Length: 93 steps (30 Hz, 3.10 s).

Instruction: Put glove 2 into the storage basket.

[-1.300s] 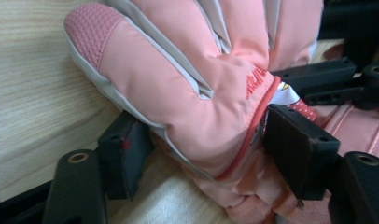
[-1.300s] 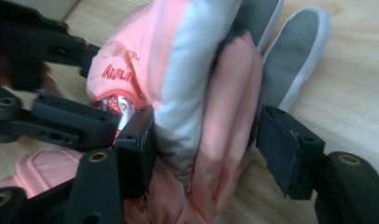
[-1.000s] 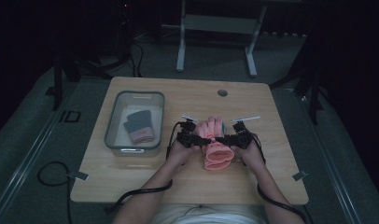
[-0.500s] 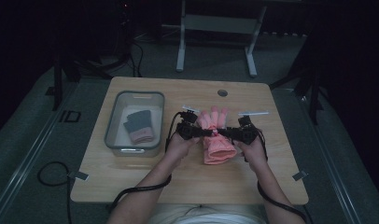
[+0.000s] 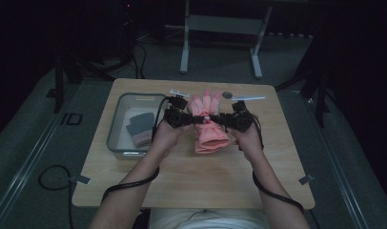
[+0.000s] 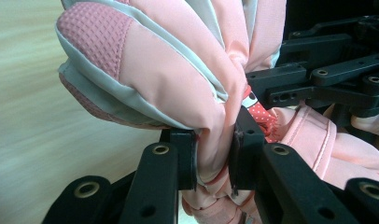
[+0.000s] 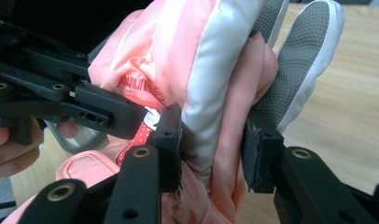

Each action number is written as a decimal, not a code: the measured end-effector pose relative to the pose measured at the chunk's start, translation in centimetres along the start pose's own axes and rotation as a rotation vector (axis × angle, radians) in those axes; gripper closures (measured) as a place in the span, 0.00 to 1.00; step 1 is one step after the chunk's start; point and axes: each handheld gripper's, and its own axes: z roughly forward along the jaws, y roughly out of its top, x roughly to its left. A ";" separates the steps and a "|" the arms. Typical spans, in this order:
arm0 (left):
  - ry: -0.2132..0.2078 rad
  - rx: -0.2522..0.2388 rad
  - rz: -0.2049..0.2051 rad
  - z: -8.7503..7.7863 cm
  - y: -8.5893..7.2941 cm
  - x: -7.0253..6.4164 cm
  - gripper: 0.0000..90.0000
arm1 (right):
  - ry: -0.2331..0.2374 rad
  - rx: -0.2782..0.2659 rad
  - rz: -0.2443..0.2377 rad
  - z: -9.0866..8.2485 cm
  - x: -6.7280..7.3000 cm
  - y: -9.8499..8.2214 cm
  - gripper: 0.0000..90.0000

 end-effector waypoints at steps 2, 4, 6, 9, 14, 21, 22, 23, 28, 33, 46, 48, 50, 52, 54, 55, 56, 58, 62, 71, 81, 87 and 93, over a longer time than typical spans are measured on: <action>0.022 -0.001 -0.007 -0.8 0.1 0.3 0.83 | 0.005 0.003 -0.012 0.5 0.6 0.7 0.70; 0.039 -0.007 -0.010 -1.6 0.1 0.6 0.83 | 0.009 0.007 -0.025 1.2 1.2 1.2 0.70; 0.045 -0.015 -0.016 -2.4 0.0 1.1 0.83 | 0.020 0.011 -0.035 1.8 1.7 1.8 0.70; 0.058 -0.024 -0.020 -3.6 -0.1 1.7 0.83 | 0.030 0.014 -0.047 2.6 2.6 2.4 0.70; 0.079 -0.036 -0.037 -5.4 -0.4 2.8 0.83 | 0.045 0.019 -0.071 4.1 4.1 3.3 0.70; 0.108 -0.046 -0.059 -8.2 -0.8 4.7 0.83 | 0.072 0.028 -0.090 6.6 6.2 4.7 0.70; 0.111 -0.048 -0.063 -8.6 -0.8 5.0 0.83 | 0.077 0.030 -0.094 7.0 6.5 4.9 0.70; 0.115 -0.050 -0.064 -9.0 -0.9 5.3 0.83 | 0.081 0.033 -0.097 7.3 6.8 5.1 0.70; 0.142 -0.055 -0.076 -10.9 -1.3 6.6 0.83 | 0.106 0.044 -0.109 9.2 8.2 6.1 0.70; 0.164 -0.060 -0.091 -12.4 -1.9 7.8 0.83 | 0.128 0.053 -0.119 10.9 9.4 6.6 0.70; 0.206 -0.059 -0.144 -15.0 -4.0 11.9 0.83 | 0.170 0.082 -0.113 16.2 12.1 7.0 0.70; 0.207 -0.055 -0.152 -14.8 -4.3 12.5 0.83 | 0.170 0.089 -0.110 16.9 12.0 6.8 0.70; 0.201 -0.050 -0.166 -14.5 -4.7 13.1 0.83 | 0.170 0.095 -0.101 17.6 11.8 6.5 0.70; 0.192 -0.050 -0.176 -14.2 -5.2 13.7 0.83 | 0.166 0.104 -0.092 18.4 11.7 6.1 0.70; 0.191 -0.035 -0.191 -13.8 -5.6 14.2 0.83 | 0.160 0.119 -0.081 19.0 11.5 5.6 0.70; 0.196 -0.028 -0.191 -13.5 -5.8 14.4 0.83 | 0.158 0.124 -0.073 19.2 11.5 5.4 0.70; 0.196 -0.016 -0.192 -13.3 -6.0 14.7 0.83 | 0.159 0.129 -0.063 19.5 11.3 5.1 0.70; 0.201 -0.002 -0.196 -12.8 -6.3 15.0 0.83 | 0.152 0.137 -0.051 20.0 11.1 4.5 0.70; 0.205 0.021 -0.208 -11.7 -6.7 15.5 0.83 | 0.131 0.161 -0.042 20.8 10.6 3.8 0.70; 0.212 0.059 -0.249 -10.4 -7.1 16.1 0.82 | 0.082 0.208 -0.051 21.5 10.1 3.0 0.68; 0.229 0.092 -0.271 -9.8 -7.6 16.2 0.80 | 0.010 0.241 -0.133 21.6 10.6 3.0 0.62; 0.294 0.103 -0.260 -9.5 -7.3 15.9 0.64 | -0.004 0.260 -0.134 21.9 10.2 3.2 0.57; 0.304 0.070 -0.263 -9.9 -7.5 15.9 0.54 | 0.014 0.220 -0.137 21.2 9.8 3.7 0.54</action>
